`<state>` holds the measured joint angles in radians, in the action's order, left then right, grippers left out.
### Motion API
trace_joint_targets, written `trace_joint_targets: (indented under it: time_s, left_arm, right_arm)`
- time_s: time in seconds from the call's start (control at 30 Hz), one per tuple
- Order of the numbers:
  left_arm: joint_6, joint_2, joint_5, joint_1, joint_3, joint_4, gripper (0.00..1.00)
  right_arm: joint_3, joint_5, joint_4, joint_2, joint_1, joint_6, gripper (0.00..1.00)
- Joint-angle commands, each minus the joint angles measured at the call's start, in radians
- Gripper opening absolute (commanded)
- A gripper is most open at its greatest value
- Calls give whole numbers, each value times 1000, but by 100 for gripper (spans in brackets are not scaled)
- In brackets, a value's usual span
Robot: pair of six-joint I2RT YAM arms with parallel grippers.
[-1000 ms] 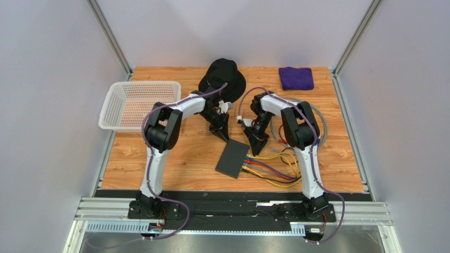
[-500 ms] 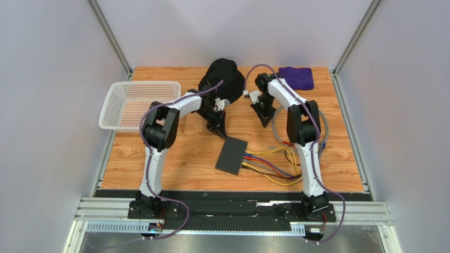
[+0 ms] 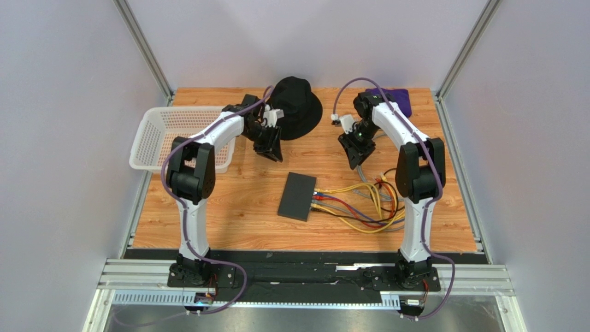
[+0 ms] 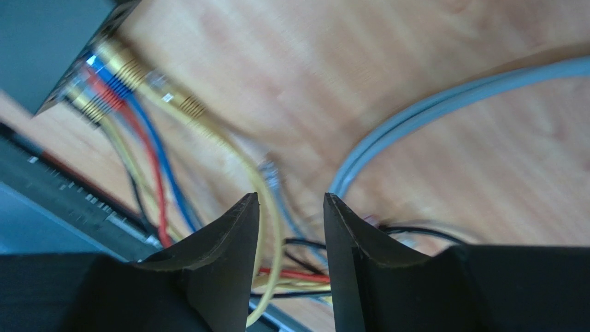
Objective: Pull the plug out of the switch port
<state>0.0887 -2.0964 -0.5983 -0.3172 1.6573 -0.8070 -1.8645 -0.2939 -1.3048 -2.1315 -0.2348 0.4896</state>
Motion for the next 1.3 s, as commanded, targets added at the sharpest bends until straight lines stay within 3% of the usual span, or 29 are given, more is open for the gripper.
trace_joint_targets:
  time_s: [0.0, 0.13, 0.37, 0.53, 0.6, 0.7, 0.73, 0.77, 0.83, 0.97, 1.1, 1.27]
  left_arm:
    - [-29, 119, -23, -13, 12, 19, 47]
    - [-17, 70, -86, -23, 18, 25, 49]
    - [-32, -37, -117, -34, 84, -21, 44]
    - [-30, -59, -136, -34, 64, -27, 52]
    - [-21, -63, -135, -36, 42, -29, 62]
    - [-26, -63, -138, -43, 1, -35, 66]
    - [-26, -62, -135, -45, -10, -37, 66]
    - [-29, -59, -132, -48, -23, -40, 66]
    - [-44, -59, -115, -51, -47, -53, 68]
    - [-87, -63, -130, -59, -44, -87, 68]
    - [-75, -174, -100, -59, 62, -210, 65]
    - [-27, -146, -94, -62, -22, -113, 63]
  right_arm:
    - [95, -123, -39, 169, 9, 33, 44]
    - [168, -126, -36, 255, 8, 59, 44]
    - [248, -301, -24, 294, -47, 41, 44]
    - [200, -392, 47, 181, -52, -5, 51]
    - [144, -427, 58, 110, -52, -6, 53]
    - [93, -479, 56, 35, -52, 9, 56]
    - [91, -497, 56, 22, -54, 15, 58]
    - [93, -528, 53, 12, -52, 23, 71]
    - [99, -550, 53, -19, -54, 29, 78]
    - [105, -612, 61, -51, -66, -48, 82]
    - [178, -513, 130, 16, -101, -105, 81]
    - [309, -282, 234, 162, -113, -138, 75]
